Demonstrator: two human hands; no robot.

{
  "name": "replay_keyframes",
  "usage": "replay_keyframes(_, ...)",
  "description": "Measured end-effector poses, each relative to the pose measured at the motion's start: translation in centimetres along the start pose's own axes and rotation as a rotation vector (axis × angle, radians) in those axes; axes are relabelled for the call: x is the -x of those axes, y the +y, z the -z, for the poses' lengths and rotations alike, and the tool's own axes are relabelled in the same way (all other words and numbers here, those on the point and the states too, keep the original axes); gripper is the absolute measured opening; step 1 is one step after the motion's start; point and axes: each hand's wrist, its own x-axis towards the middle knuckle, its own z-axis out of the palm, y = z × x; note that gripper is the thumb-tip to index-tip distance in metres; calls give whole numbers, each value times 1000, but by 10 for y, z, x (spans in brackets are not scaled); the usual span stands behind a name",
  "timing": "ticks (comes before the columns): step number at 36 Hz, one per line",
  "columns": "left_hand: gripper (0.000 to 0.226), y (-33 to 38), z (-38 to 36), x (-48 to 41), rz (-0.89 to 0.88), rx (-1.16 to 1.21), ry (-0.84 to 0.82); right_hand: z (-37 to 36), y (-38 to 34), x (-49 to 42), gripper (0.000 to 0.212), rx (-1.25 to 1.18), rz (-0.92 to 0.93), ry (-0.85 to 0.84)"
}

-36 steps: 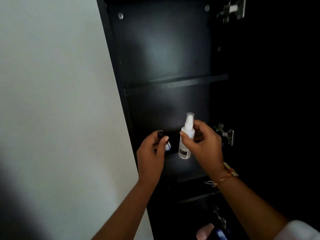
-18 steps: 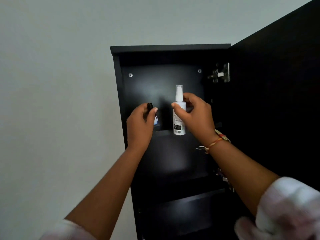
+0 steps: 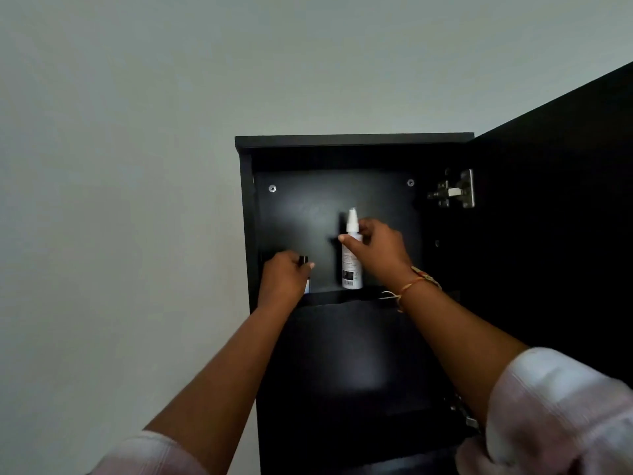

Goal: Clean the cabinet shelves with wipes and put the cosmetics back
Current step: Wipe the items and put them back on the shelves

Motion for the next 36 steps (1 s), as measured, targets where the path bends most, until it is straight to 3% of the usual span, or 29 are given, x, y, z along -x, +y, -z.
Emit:
replay_keyframes(12, 24, -4, -2, -1, 16, -46, 38, -15, 19, -2, 36, -94, -34, -52)
replay_keyframes(18, 16, -4, -3, 4, 5, -60, 38, -12, 26, 3, 45, -58, -56, -126)
replay_keyframes(25, 36, -4, -9, 7, -3, -105, 65, -8, 30, 8, 44, -20, -83, -186)
replay_keyframes(28, 48, 0, -11, 15, -79, -157, 141, -5, 30, 10, 52, 6, -95, -178)
replay_keyframes(32, 47, 6, -11, 31, -275, -179, 252, -2, 29, 17, 60, 99, -62, -104)
replay_keyframes(36, 42, 9, -10, 47, -526, -237, 304, 2, 24, 32, 46, 113, 14, 43)
